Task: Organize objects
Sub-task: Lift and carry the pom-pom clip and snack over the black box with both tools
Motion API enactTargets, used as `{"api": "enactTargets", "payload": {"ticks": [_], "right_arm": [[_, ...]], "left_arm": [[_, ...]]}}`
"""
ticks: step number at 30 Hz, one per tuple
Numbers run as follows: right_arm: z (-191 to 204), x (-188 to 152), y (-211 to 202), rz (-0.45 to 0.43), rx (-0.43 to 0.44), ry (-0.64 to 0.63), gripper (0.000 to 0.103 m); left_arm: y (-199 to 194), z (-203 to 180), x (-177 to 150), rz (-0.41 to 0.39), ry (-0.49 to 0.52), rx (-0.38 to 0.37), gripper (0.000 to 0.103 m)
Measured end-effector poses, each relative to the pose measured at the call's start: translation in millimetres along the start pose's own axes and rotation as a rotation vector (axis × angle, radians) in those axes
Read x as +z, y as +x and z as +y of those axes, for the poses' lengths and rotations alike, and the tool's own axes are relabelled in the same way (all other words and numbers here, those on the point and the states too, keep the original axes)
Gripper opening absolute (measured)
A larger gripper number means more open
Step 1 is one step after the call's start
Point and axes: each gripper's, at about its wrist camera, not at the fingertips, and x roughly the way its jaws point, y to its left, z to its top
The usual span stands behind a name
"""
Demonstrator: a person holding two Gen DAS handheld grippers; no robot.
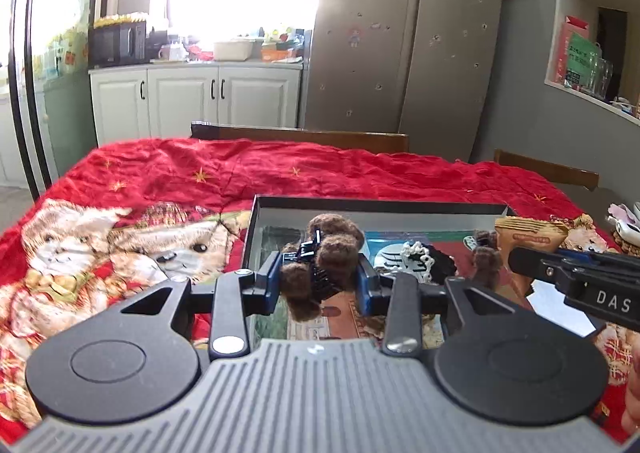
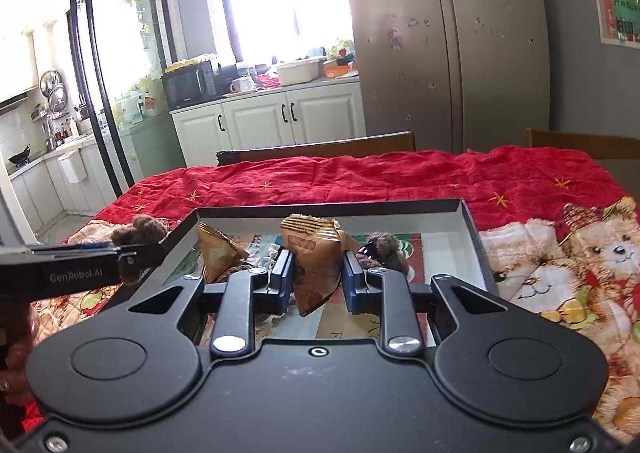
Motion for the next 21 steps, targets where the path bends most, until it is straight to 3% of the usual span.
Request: {"api": "enactTargets", "payload": {"ticks": [21], "right_arm": [[9,-26,43,0.044,-0.014,-0.041,0.024]], "left_arm": [[35,0,-15,0.058,0.034,0.019,0.041]]}}
